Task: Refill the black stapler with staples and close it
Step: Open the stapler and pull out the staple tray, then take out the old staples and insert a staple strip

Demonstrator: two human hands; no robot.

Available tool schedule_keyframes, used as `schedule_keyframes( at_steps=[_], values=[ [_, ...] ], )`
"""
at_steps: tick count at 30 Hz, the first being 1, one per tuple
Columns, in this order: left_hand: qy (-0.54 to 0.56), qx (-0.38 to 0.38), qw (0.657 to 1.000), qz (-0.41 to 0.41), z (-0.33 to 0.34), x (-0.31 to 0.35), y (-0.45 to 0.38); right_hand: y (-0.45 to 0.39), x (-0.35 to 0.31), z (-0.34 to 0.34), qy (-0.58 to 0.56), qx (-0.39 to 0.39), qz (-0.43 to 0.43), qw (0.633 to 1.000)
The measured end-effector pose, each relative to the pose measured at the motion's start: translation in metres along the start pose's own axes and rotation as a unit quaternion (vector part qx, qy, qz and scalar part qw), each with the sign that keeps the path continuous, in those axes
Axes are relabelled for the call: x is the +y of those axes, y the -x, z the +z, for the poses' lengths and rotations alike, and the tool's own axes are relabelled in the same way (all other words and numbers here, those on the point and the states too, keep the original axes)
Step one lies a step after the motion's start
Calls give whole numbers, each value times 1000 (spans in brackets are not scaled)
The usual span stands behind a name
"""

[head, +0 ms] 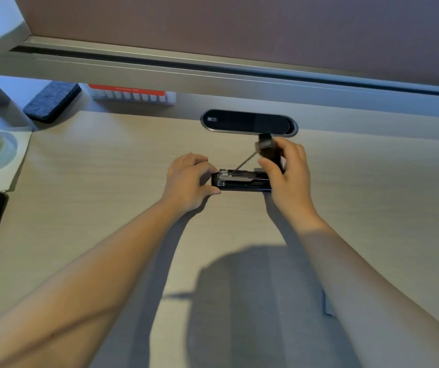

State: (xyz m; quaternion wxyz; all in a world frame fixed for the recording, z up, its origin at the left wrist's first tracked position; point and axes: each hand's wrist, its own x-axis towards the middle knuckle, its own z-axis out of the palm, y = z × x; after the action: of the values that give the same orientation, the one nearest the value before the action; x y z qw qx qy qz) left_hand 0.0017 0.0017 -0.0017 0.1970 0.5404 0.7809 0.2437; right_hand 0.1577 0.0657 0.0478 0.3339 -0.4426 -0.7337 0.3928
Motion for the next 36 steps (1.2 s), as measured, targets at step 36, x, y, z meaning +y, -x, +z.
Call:
schedule_keyframes(
  at_steps=[36],
  values=[
    [-32, 49, 998, -7, 42, 41, 81, 162, 76, -95, 323, -75, 49, 942]
  ],
)
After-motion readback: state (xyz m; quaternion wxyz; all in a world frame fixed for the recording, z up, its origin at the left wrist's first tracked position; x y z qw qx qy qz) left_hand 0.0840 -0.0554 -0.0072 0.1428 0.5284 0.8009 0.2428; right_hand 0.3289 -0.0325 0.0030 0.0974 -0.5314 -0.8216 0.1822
